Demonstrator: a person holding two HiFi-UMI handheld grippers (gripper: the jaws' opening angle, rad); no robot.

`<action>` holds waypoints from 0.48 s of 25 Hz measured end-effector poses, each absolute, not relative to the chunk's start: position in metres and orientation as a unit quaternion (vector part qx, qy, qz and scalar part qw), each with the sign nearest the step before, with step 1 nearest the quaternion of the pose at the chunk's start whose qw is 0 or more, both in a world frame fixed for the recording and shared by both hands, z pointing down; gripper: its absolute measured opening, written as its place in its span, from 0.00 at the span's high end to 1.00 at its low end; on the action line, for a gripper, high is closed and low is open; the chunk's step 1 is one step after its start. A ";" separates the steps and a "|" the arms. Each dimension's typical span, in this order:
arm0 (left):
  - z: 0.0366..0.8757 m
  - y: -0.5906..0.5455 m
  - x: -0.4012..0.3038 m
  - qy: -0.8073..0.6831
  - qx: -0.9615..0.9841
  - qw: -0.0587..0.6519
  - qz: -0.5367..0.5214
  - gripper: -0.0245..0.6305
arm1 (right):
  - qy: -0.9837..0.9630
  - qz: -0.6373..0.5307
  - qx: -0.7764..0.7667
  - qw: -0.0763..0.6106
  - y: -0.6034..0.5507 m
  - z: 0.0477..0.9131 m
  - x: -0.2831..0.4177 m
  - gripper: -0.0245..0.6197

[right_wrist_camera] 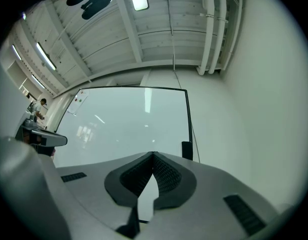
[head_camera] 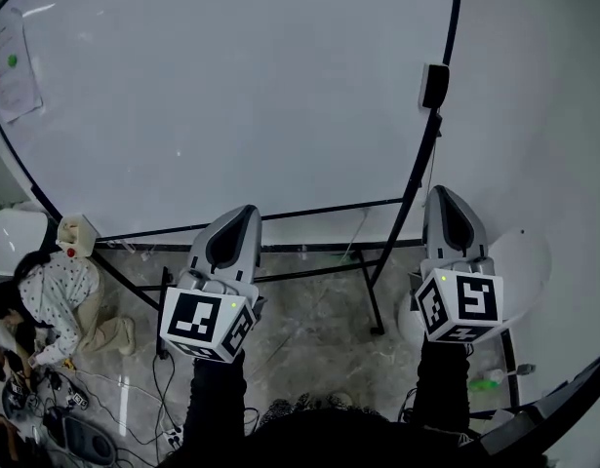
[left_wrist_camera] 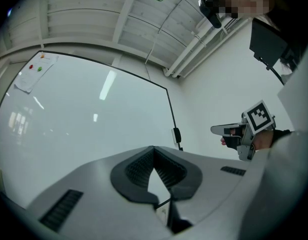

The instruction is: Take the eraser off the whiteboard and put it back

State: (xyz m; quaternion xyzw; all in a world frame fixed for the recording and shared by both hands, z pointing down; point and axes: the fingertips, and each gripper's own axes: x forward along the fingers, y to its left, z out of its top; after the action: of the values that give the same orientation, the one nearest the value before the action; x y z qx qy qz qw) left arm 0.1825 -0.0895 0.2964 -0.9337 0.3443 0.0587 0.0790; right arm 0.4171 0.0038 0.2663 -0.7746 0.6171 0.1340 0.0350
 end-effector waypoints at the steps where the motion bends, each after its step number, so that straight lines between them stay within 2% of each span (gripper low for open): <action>1: 0.296 -0.089 0.184 0.344 -0.934 0.079 0.059 0.95 | 0.618 0.132 -0.774 0.037 0.005 0.266 0.419 0.95; 7: 0.292 -0.088 0.198 0.337 -0.936 0.077 0.064 0.95 | 0.620 0.135 -0.772 0.027 0.011 0.264 0.422 0.95; 12: 0.293 -0.083 0.213 0.324 -0.941 0.079 0.061 0.95 | 0.611 0.129 -0.779 0.046 0.021 0.264 0.435 0.95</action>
State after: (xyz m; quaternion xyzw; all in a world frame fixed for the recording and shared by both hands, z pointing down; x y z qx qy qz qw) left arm 0.2132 -0.0830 0.2933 -0.9409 0.3237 0.0612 0.0787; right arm 0.4350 0.0208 0.2636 -0.7793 0.6114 0.1293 0.0464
